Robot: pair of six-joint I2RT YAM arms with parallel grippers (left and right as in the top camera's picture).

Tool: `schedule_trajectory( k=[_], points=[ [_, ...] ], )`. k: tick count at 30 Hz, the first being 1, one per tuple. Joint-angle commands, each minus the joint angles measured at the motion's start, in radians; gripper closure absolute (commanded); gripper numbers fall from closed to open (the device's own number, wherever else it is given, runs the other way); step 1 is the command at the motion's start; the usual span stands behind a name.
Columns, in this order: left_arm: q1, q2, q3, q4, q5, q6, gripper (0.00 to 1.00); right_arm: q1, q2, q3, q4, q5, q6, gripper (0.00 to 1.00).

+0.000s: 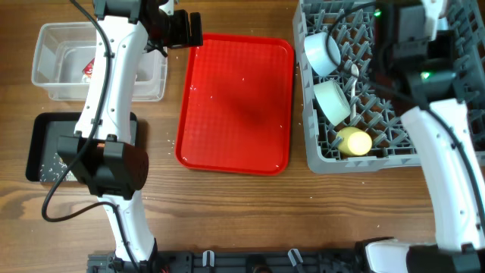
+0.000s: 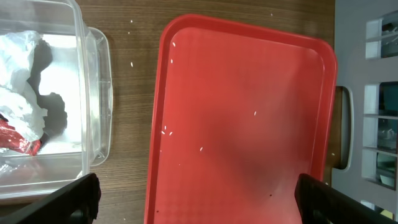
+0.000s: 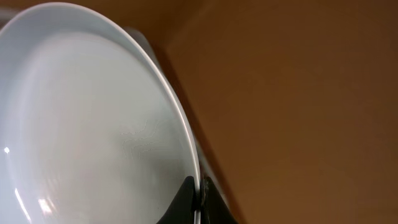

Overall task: Sort waste into correct bins and load items into the dishwasher rack
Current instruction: 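Lift the light-blue plate and carry it into the rack, then stand the plate upright in the rack and release it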

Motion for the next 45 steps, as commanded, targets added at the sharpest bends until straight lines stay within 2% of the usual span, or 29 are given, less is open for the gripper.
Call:
schedule_trajectory(
  k=[1,4,11,19,20,21,22,23,25,27,32,34,37,41,45],
  points=[
    [0.000,0.013,-0.005,0.003,-0.006,-0.006,0.00,-0.082,0.064,-0.010,0.023,-0.043,-0.173,0.96],
    [0.000,0.013,-0.005,0.003,-0.006,-0.006,0.00,-0.113,0.113,-0.010,0.061,-0.113,-0.214,0.96],
    [0.000,0.013,-0.005,0.003,-0.006,-0.006,0.00,-0.118,0.240,-0.010,0.172,-0.133,-0.333,0.96],
    [0.000,0.013,-0.005,0.003,-0.006,-0.006,0.00,-0.118,0.328,-0.010,0.176,-0.133,-0.335,0.96],
    [0.000,0.013,-0.005,0.003,-0.006,-0.006,0.00,-0.118,0.329,-0.010,0.176,-0.135,-0.335,0.92],
    [0.000,0.013,-0.005,0.003,-0.006,-0.006,0.00,-0.118,0.329,-0.010,0.177,-0.154,-0.333,0.73],
    [0.000,0.013,-0.005,0.003,-0.006,-0.006,0.00,-0.118,0.328,-0.010,0.176,-0.193,-0.332,0.37],
    [0.000,0.013,-0.005,0.003,-0.006,-0.006,0.00,-0.118,0.328,-0.010,0.176,-0.235,-0.332,0.29],
    [0.000,0.013,-0.005,0.003,-0.005,-0.006,0.00,-0.118,0.328,-0.010,0.177,-0.245,-0.317,0.22],
    [0.000,0.013,-0.005,0.003,-0.006,-0.006,0.00,-0.118,0.320,-0.009,0.176,-0.245,-0.272,0.10],
    [0.000,0.013,-0.005,0.003,-0.006,-0.006,0.00,-0.116,0.255,-0.008,0.175,-0.244,-0.252,0.05],
    [0.000,0.013,-0.005,0.003,-0.006,-0.006,0.00,-0.109,0.185,-0.008,0.168,-0.245,-0.246,0.00],
    [0.000,0.013,-0.005,0.003,-0.006,-0.006,0.00,-0.082,0.084,-0.008,0.156,-0.252,-0.226,0.00],
    [0.000,0.013,-0.005,0.003,-0.006,-0.006,0.00,-0.016,-0.041,-0.008,0.121,-0.499,-0.227,0.00],
    [0.000,0.013,-0.005,0.003,-0.006,-0.006,0.00,0.054,-0.097,-0.008,0.093,-0.865,-0.200,0.00]
  ],
)
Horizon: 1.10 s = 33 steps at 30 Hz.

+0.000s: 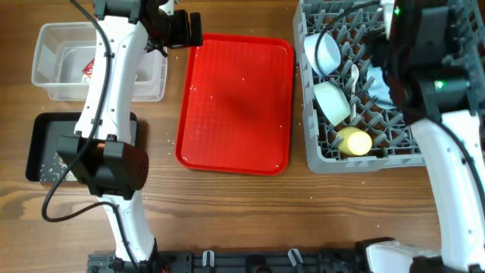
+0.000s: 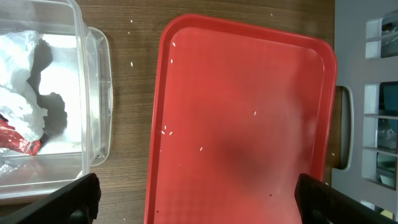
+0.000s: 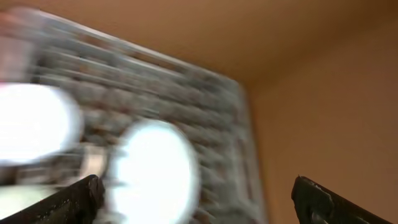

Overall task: Sort waste into correct bins and load items into the dishwasher rack
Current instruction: 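Stand the plate upright in the rack and release it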

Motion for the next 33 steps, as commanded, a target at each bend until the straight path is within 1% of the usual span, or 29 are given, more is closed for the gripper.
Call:
schedule_trajectory(
  k=[1,2,5,9,12,14,15,19,22,24,30,33],
  points=[
    [0.000,0.013,-0.005,0.003,-0.006,-0.006,0.00,0.060,-0.024,0.004,-0.007,-0.427,0.078,0.00],
    [0.000,0.013,-0.005,0.003,-0.005,-0.006,0.00,0.074,-0.025,0.004,-0.006,-0.486,0.106,0.00],
    [0.000,0.013,-0.005,0.003,-0.006,-0.006,0.00,0.097,-0.025,0.004,0.003,-0.706,0.292,0.00],
    [0.000,0.013,-0.005,0.003,-0.006,-0.006,0.00,0.098,-0.024,0.004,0.001,-0.762,0.499,0.00],
    [0.000,0.013,-0.005,0.003,-0.006,-0.006,0.00,0.098,-0.022,0.004,-0.002,-0.774,0.754,0.00],
    [0.000,0.013,-0.005,0.003,-0.006,-0.006,0.00,0.098,-0.022,0.004,-0.011,-0.772,0.865,0.00],
    [0.000,0.013,-0.005,0.003,-0.006,-0.006,0.00,0.097,-0.022,0.004,-0.018,-0.763,0.881,0.00],
    [0.000,0.013,-0.005,0.003,-0.006,-0.006,0.00,0.096,-0.022,0.004,-0.021,-0.702,0.869,0.00],
    [0.000,0.013,-0.005,0.003,-0.006,-0.006,0.00,0.096,-0.022,0.004,0.010,-0.715,0.708,0.00],
    [0.000,0.013,-0.005,0.003,-0.005,-0.006,0.00,0.095,-0.022,0.004,0.015,-0.726,0.652,0.00],
    [0.000,0.013,-0.005,0.003,-0.005,-0.006,0.00,0.093,-0.022,0.003,0.019,-0.726,0.515,0.00],
    [0.000,0.013,-0.005,0.003,-0.006,-0.006,0.00,0.076,-0.023,-0.004,0.038,-0.726,0.507,0.00]
  ],
)
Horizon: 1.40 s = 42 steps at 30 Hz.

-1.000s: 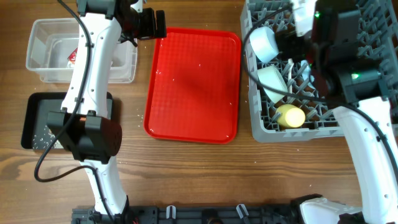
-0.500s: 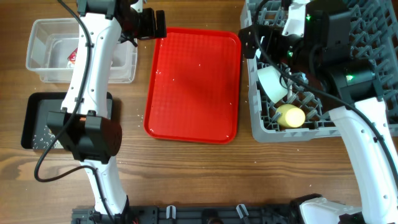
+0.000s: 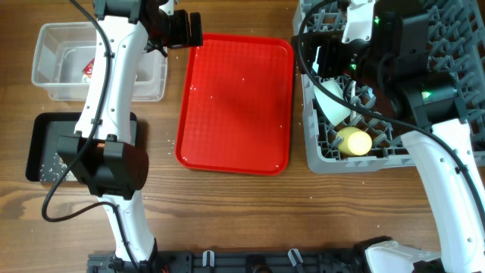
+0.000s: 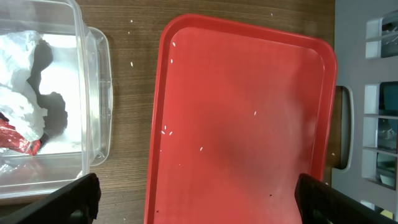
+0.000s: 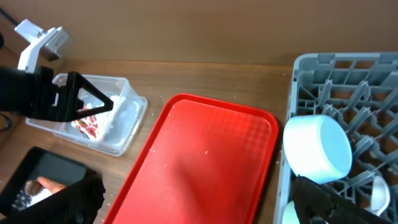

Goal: Sort waste into correct bins and load items into the dishwasher rack

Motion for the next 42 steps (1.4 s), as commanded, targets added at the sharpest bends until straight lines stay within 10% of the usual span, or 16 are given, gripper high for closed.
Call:
schedule_trajectory(
  k=[1,11,25,42],
  points=[
    [0.000,0.013,-0.005,0.003,-0.005,-0.006,0.00,-0.023,-0.019,-0.023,0.062,-0.008,-0.090,0.00],
    [0.000,0.013,-0.005,0.003,-0.006,-0.006,0.00,-0.058,-0.477,-0.693,0.643,0.048,-0.137,0.00],
    [0.000,0.013,-0.005,0.003,-0.006,-0.006,0.00,-0.172,-1.237,-1.532,1.007,0.097,-0.079,0.00],
    [0.000,0.013,-0.005,0.003,-0.006,-0.006,0.00,-0.181,-1.417,-1.587,0.764,0.093,-0.031,0.00]
  ],
)
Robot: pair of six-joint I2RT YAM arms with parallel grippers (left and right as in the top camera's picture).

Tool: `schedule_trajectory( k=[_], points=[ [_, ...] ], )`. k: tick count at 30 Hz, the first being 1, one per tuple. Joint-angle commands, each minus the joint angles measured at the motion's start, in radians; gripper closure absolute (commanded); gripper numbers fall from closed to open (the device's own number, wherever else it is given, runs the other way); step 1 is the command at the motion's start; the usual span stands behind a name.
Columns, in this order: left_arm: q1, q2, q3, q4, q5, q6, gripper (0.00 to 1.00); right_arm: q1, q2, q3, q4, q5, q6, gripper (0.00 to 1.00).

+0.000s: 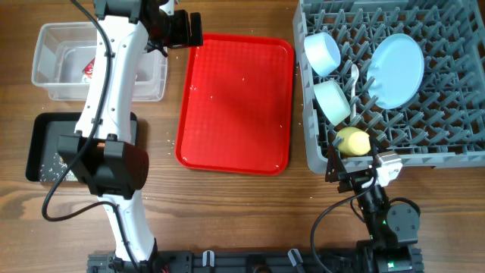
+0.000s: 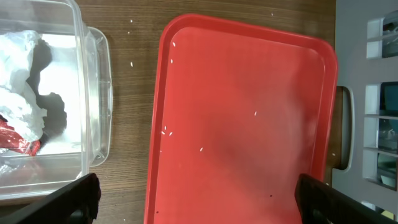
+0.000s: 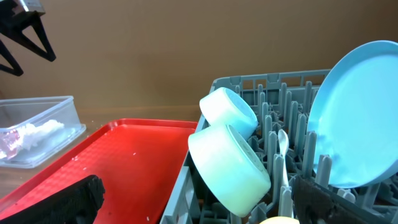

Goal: Sort waste into correct bins and load items into the dishwasher rack

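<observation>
The grey dishwasher rack (image 1: 455, 144) stands at the right and holds a pale-blue plate (image 1: 398, 70) on edge, two pale bowls (image 1: 322, 51) (image 1: 332, 101), a white spoon (image 1: 354, 76) and a yellow item (image 1: 352, 141). The red tray (image 1: 235, 102) in the middle carries only crumbs. My left gripper (image 1: 182, 29) hangs open over the tray's far left corner (image 2: 199, 199). My right gripper (image 1: 356, 171) is open and low at the rack's near edge. It faces the bowl (image 3: 230, 165) and the plate (image 3: 354, 115), with nothing between its fingers (image 3: 74, 199).
A clear bin (image 1: 53, 72) at the far left holds white and red wrappers (image 2: 18, 118). In front of it lies a black bin (image 1: 42, 144) with scraps. Rice grains dot the wood beside the tray. The left arm runs from the black bin up past the clear bin.
My right arm was over the rack's left part; now its gripper sits low by the table's front edge, below the rack, still open. The left gripper has not moved.
My right gripper was shut on the pale-blue plate above the rack. Then it was open, with the plate standing among the rack's tines. It then hung over the rack's left part, and now it is back near the table's front. The left arm stayed put throughout.
</observation>
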Motion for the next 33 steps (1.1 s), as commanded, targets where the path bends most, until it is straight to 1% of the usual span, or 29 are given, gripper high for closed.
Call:
schedule_trajectory(
  k=[1,28,33],
  points=[
    [0.000,0.011,-0.005,0.001,-0.005,-0.006,0.00,-0.006,-0.014,-0.002,0.003,0.010,0.026,0.00],
    [0.000,0.008,-0.005,-0.003,-0.006,-0.006,0.00,-0.006,-0.010,-0.002,0.003,0.010,0.026,0.00],
    [0.000,-0.040,-0.005,0.007,-0.006,-0.005,0.00,-0.006,-0.010,-0.002,0.003,0.010,0.026,0.00]
  ],
)
